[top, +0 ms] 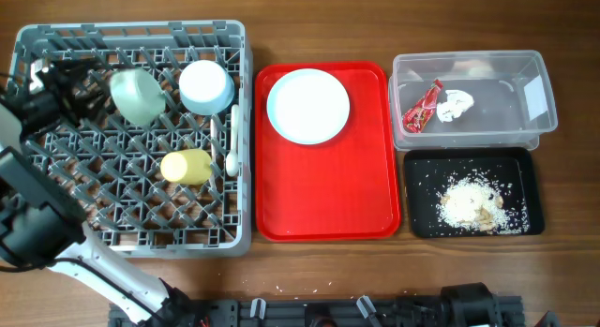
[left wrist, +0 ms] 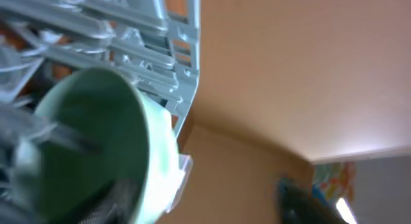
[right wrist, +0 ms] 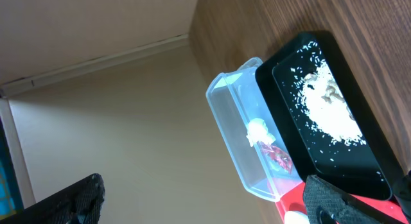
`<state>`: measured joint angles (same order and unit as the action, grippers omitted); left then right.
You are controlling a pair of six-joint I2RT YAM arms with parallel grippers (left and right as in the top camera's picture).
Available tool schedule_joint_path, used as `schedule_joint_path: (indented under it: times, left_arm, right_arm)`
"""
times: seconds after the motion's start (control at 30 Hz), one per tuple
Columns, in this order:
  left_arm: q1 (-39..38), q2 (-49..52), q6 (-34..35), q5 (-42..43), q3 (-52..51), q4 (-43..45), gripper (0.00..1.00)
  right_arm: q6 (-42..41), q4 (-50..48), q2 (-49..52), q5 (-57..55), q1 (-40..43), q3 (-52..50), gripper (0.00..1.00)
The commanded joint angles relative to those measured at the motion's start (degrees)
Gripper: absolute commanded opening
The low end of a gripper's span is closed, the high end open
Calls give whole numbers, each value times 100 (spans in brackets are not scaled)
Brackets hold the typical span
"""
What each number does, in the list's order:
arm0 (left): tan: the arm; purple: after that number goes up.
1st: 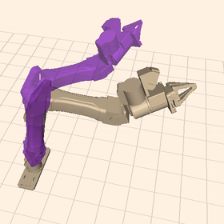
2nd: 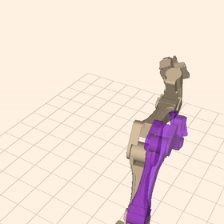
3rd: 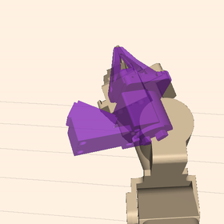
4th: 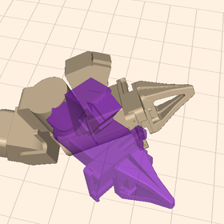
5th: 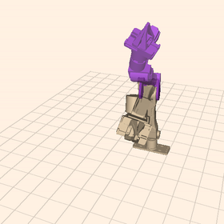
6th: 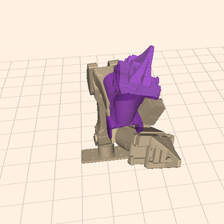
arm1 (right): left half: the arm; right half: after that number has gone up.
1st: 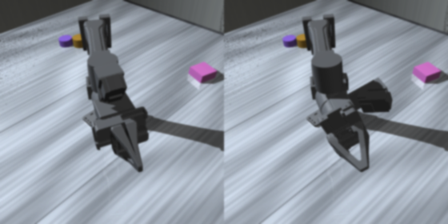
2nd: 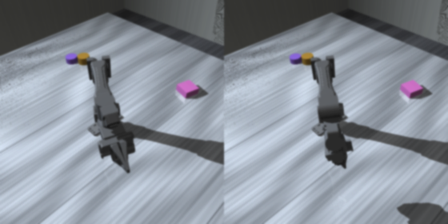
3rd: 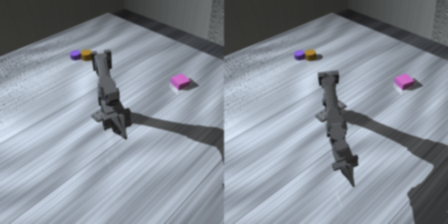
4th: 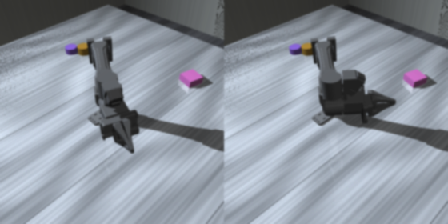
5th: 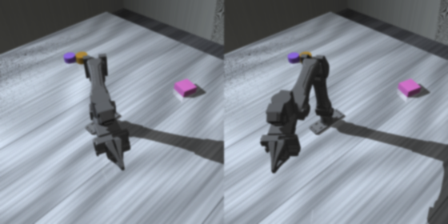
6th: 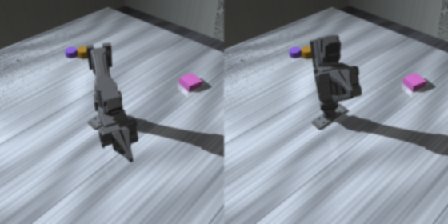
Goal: Sort waste into correct bins and load items into the dishwasher rack
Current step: 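Return the left gripper to the tray and grasp the light-blue plate rim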
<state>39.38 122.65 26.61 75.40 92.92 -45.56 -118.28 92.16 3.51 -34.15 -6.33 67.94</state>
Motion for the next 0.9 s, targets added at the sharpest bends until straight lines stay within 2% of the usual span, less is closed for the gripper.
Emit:
schedule_joint_path:
  times: [0.0,0.1,0.2,0.27,0.33,0.37,0.4,0.43,0.57,0.73,0.87]
  left_arm:
    - [258,-765,94,-564,-28,-208,87]
    - [328,-1572,328,-1001,-28,-203,99]
    - [310,-2483,542,-1519,-28,-188,98]
    - [223,-3067,535,-2031,-28,-223,87]
    - [-42,-3637,507,-2830,-28,-417,71]
    - [-210,-3823,411,-3134,-28,-520,66]
    - [-511,-4030,225,-3484,-28,-636,61]
    - [-990,-4192,66,-3993,-28,-835,59]
    - [-2743,-4118,-92,-6118,-90,-1335,60]
    - [-4653,-3491,-186,-6330,-186,-1169,59]
    - [-6052,-2527,-262,-6570,-186,-588,61]
  right_arm:
    - [-39,-7,-35,-52,4,-9,100]
    - [-39,-7,-35,-55,4,-9,100]
    - [-44,-7,-35,-55,4,-9,100]
    - [-42,-7,-35,-55,4,-9,100]
    - [-39,-7,-35,-55,4,-9,100]
    - [-39,-7,-35,-55,4,-9,100]
    - [-39,-7,-35,-55,4,-9,100]
    - [-39,-7,-35,-55,4,-9,100]
    - [-39,-7,-35,-55,4,-9,100]
    - [-42,-7,-35,-55,4,-9,100]
    - [-42,-7,-35,-55,4,-9,100]
